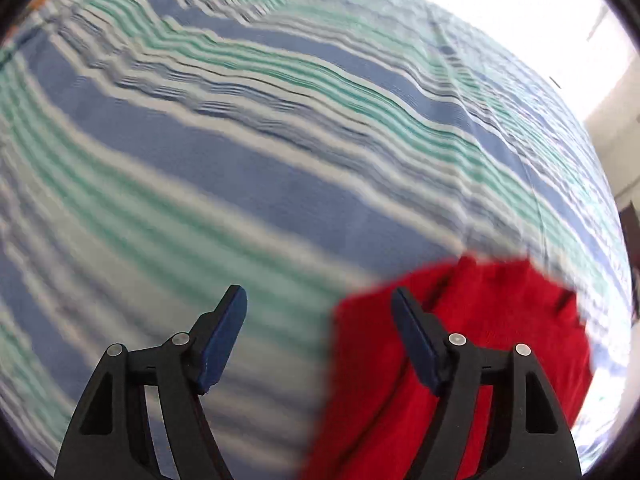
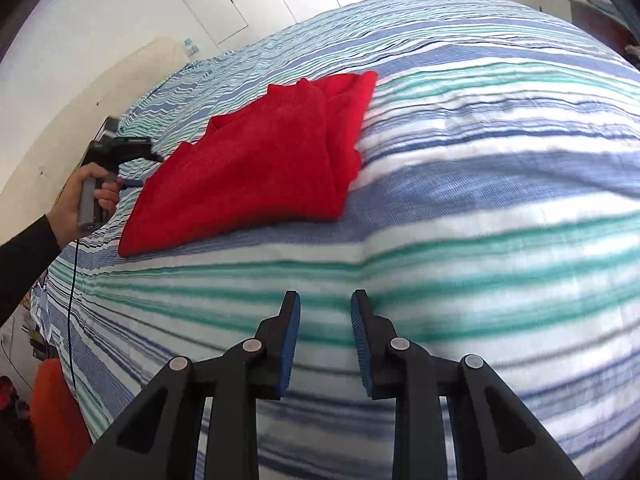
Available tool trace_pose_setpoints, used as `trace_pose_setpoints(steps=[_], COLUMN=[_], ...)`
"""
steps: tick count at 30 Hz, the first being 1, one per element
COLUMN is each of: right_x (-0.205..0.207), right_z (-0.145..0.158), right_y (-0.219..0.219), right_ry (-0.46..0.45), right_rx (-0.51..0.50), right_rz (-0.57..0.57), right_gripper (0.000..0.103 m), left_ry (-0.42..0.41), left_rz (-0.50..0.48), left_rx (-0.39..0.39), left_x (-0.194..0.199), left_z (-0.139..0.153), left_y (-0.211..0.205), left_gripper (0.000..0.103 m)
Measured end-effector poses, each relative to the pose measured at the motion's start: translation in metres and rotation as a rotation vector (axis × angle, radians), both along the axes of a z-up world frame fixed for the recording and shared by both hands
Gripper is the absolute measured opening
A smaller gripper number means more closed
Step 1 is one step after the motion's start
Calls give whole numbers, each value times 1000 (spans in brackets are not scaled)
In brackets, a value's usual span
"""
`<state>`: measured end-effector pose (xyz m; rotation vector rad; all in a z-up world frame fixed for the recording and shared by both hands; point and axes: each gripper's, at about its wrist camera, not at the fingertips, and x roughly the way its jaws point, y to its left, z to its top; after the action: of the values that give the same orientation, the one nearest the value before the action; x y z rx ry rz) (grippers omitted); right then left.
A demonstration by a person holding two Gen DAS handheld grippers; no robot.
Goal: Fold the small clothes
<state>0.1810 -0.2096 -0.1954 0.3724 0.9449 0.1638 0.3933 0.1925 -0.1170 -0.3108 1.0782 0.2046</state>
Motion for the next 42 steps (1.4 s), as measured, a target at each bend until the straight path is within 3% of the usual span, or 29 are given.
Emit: trace_pose_setpoints(steps=[2, 4, 6, 8, 10, 11, 17, 19, 22, 28, 42], right_x=[-1, -3, -3, -6, -7, -7, -21, -33, -43, -43, -46], right_z=[1, 0, -3, -6, -7, -8, 1, 0, -10, -19, -19], right_y=[-4, -8, -6, -1, 4, 6, 12, 14, 20, 28, 26], right_ry=[-4, -5, -8, -11, -11, -9, 29, 40, 65, 7, -12], right_rx=[5, 5, 1, -33, -56, -64, -108, -110, -142, -170, -129], right_rz=[-13, -29, -41, -45, -41, -37, -107, -131, -103, -35, -21], right_gripper=[27, 41, 45, 46, 49, 50, 53, 67, 71, 88, 91], left_ry=[-34, -50, -10, 53, -61, -80, -79, -83, -85, -85, -86], left_rz=[-22, -34, -73, -109, -84, -79, -82, -84, -83, -84, -84], left_rx=[114, 228, 241, 199, 199, 205, 215, 217, 203, 204, 204], left_x=[-49, -99, -127, -142, -158, -163, -167, -169, -171, -171, -171], left_z=[-1, -12, -35, -63, -69, -67, -65, -65, -65, -66, -66], left_y=[3, 3, 5, 8, 12, 13, 13, 14, 14, 13, 13], left_gripper=[91, 97, 98, 103, 102, 103, 103, 103, 103, 103, 103])
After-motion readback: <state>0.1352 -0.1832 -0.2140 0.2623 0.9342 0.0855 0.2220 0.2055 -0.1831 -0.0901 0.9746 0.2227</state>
